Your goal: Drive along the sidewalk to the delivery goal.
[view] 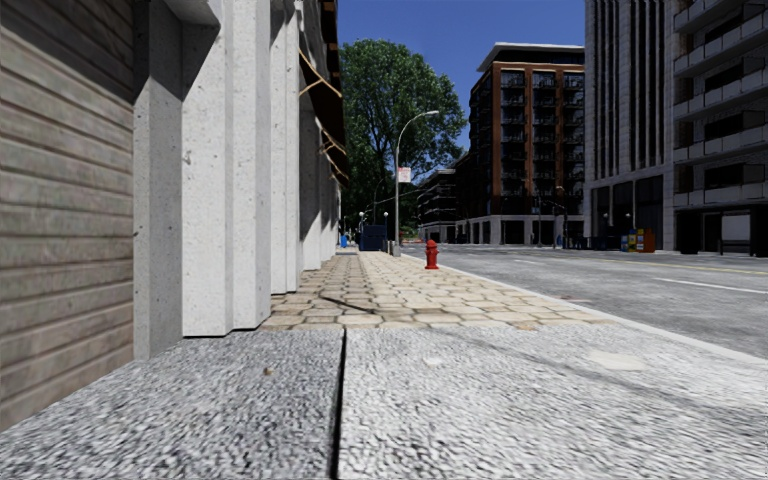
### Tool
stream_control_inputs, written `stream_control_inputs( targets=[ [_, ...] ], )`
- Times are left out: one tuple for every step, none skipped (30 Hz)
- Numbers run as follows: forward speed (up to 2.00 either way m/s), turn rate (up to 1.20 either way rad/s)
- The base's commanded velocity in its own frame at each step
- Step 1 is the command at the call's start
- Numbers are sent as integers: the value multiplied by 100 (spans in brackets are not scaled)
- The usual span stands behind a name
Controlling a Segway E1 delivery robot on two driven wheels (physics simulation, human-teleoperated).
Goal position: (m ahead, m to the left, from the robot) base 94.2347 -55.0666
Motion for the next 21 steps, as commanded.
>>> stream_control_inputs(
  targets=[
    [200,9],
    [200,12],
    [200,13],
    [200,13],
    [200,13],
    [200,9],
    [200,0],
    [200,0],
    [200,0],
    [200,0],
    [200,0],
    [200,0],
    [200,0],
    [200,0],
    [200,0],
    [200,0],
    [200,0],
    [200,0],
    [200,0],
    [200,0],
    [200,0]
  ],
)
